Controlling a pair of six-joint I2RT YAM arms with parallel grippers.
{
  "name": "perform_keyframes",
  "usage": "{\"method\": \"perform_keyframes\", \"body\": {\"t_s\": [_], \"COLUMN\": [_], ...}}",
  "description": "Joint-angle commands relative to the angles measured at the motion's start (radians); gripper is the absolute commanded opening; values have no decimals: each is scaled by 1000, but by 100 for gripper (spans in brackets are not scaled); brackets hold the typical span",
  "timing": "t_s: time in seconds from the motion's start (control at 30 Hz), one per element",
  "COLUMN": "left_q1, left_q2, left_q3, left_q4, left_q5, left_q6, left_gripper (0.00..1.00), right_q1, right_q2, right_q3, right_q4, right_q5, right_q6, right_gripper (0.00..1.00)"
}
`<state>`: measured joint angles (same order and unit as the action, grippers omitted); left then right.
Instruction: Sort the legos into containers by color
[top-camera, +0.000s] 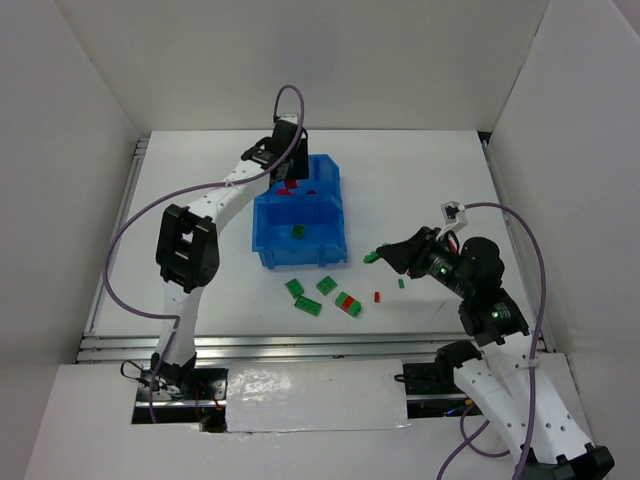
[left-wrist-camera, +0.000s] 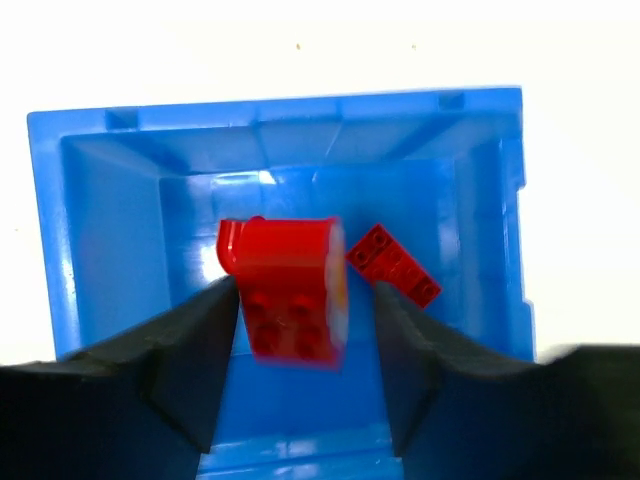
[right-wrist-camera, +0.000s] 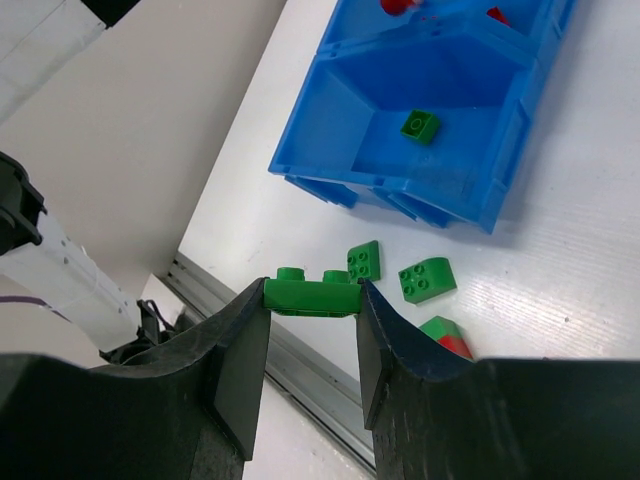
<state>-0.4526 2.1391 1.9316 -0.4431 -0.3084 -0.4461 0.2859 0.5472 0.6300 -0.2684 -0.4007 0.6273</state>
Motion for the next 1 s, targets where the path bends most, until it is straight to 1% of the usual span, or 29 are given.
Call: {"method": "perform_keyframes", "body": {"t_s": [0.0,0.03,0.1,0.13,0.2,0.23,0.3,0.33,0.37,0.4,0.43,0.47,0.5,0.53,0.57,0.63,0.67,0.7,0.73,0.77,0.8,0.83,0.87,0.9,0.97], "left_q1": [11,11,11,11,11,11,9,8,8,9,8,9,9,12,15,22,22,23,23,23,25,28,28,28,29], "left_q2": [10,-8,-36,-69,-105,-160,-243,-351,-408,-470,-583,-634,-724,-764,-831,-889,-915,-967,-993,-1048,-1077,-1108,-1163,-1185,-1240], "left_q3": [67,66,47,47,61,55,-32,-84,-196,-250,-302,-391,-425,-480,-503,-545,-580,-598,-618,-667,-699,-774,-813,-845,-914], "left_q4": [6,3,-5,-17,-74,-127,-157,-148,-140,-134,-137,-144,-160,-204,-232,-299,-318,-334,-347,-355,-345,-330,-294,-283,-243], "left_q5": [15,22,35,43,34,32,41,42,40,35,26,23,3,-7,-14,-30,-37,-41,-41,-40,-43,-57,-64,-83,-84], "left_q6": [-5,-9,-20,-23,-49,-75,-98,-124,-138,-150,-169,-171,-169,-164,-157,-120,-102,-62,-40,-16,24,39,52,41,27], "left_gripper": [70,78,89,100,99,100,99,99,100,100,100,99,99,99,100,100,99,99,100,99,99,99,99,100,99], "right_q1": [7,7,7,7,7,7,9,13,25,41,62,115,142,189,215,254,275,286,289,295,297,300,306,311,320], "right_q2": [23,37,54,69,88,108,153,172,197,251,284,321,405,448,539,635,725,768,802,863,890,913,953,973,1011], "right_q3": [17,17,17,19,19,17,10,-4,-12,-18,-16,-6,31,57,107,167,198,251,275,315,335,358,411,437,515], "right_q4": [67,73,84,95,118,130,194,228,265,350,380,406,432,439,454,454,439,431,428,428,428,426,401,379,301], "right_q5": [-17,-18,-17,-17,-9,9,39,60,74,97,130,195,226,288,310,351,385,396,399,393,387,382,378,379,382], "right_q6": [-11,-14,-11,-9,6,15,66,89,110,150,164,169,170,167,158,143,134,130,124,117,109,91,80,69,35], "right_gripper": [0,0,0,0,0,0,0,0,0,1,1,3,3,3,4,7,7,17,24,27,30,37,42,54,62]}}
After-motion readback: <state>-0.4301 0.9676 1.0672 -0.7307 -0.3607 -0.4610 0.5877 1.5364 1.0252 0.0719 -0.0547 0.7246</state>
